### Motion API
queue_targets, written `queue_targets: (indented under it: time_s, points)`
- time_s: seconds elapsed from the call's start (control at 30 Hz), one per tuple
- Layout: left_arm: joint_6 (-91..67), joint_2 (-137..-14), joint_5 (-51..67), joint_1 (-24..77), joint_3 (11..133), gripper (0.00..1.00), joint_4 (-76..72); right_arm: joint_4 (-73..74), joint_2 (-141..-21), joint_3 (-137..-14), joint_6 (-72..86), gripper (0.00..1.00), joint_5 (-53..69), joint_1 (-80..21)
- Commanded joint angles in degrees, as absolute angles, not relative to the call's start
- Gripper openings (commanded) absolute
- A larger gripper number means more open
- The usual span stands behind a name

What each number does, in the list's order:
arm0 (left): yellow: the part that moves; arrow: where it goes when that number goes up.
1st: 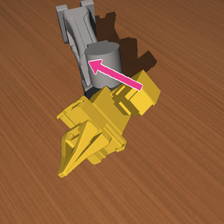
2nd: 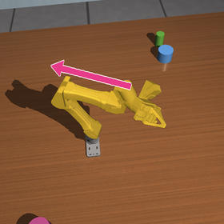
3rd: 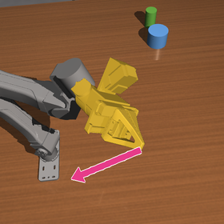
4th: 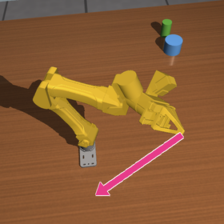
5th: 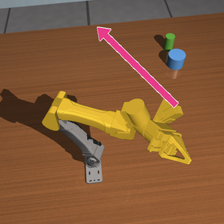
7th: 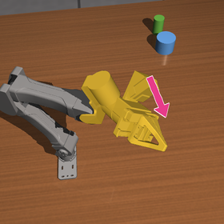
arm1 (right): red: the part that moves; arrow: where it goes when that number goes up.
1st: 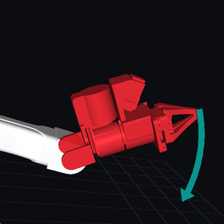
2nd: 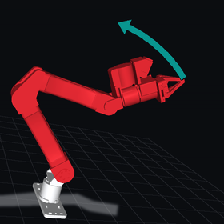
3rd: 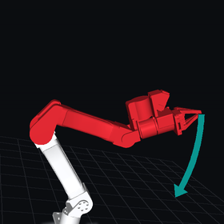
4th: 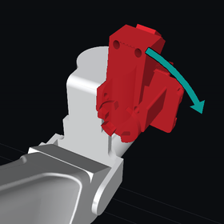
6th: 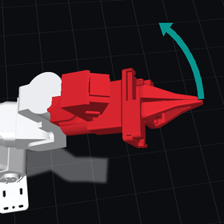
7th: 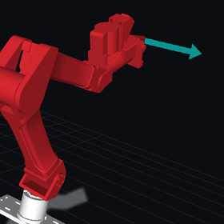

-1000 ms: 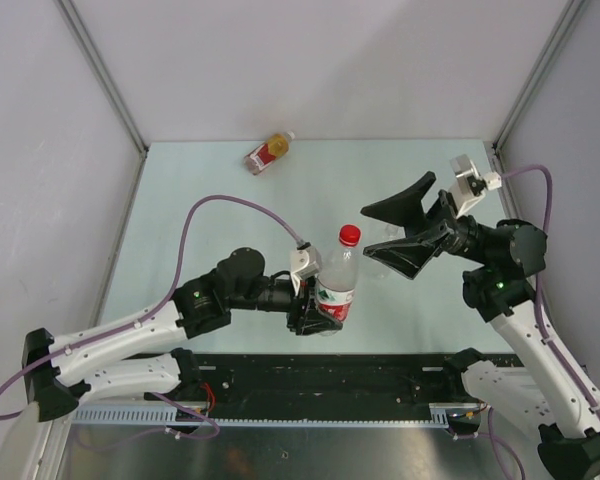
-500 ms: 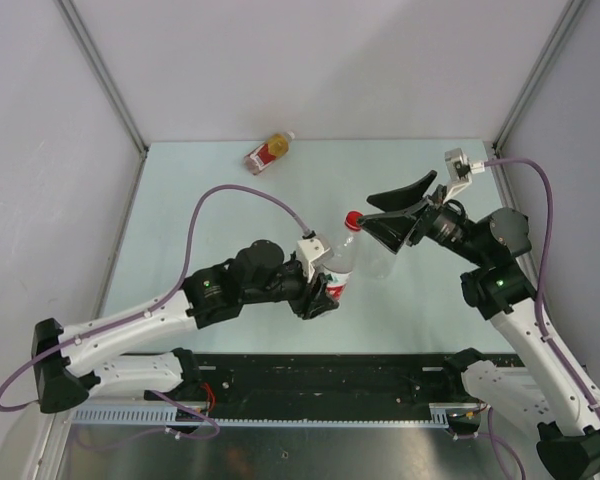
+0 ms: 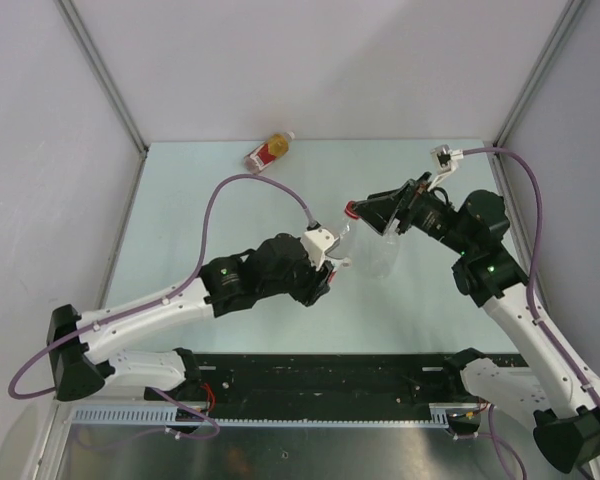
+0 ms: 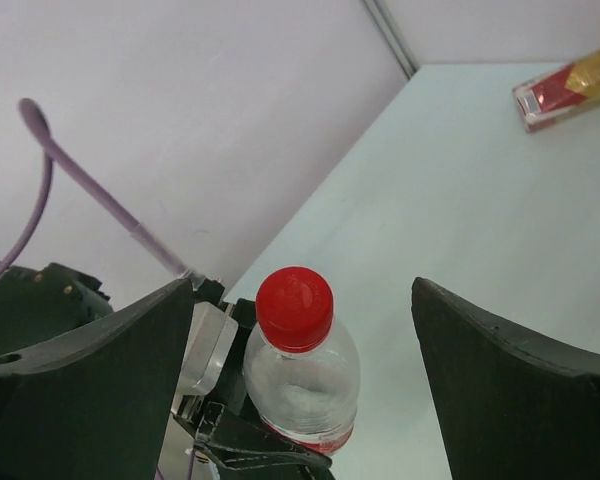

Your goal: Unscrew the bottle caps

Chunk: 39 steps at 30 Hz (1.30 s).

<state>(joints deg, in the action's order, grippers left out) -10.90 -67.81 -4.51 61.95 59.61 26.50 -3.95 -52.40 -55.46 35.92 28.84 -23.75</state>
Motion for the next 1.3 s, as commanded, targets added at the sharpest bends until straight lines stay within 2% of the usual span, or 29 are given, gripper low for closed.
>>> queue_targets:
  time_s: [0.0,0.27,0.5,0.8,1.27]
  points:
    - [-10.63,-69.68,-12.41,61.79,63.64,0.10,30.52,-1.78,-53.73,-58.56,35.25,0.95,25.96,-23.63]
    - [-12.60,-71.83,-19.39,61.78,64.71,0.09,33.83,1.37,-57.36,-59.39,36.63,0.96,23.73,-23.64]
    - [-13.03,-75.93,-23.39,62.34,66.55,0.07,36.79,2.71,-61.02,-60.82,37.67,0.90,23.04,-24.24]
    - [-12.95,-79.01,-25.56,63.33,67.75,0.06,38.45,2.70,-65.60,-61.75,38.92,0.66,25.29,-24.67]
    - [-13.55,-79.71,-25.51,63.63,67.77,0.05,38.85,3.34,-67.77,-61.87,39.56,0.48,27.70,-24.74]
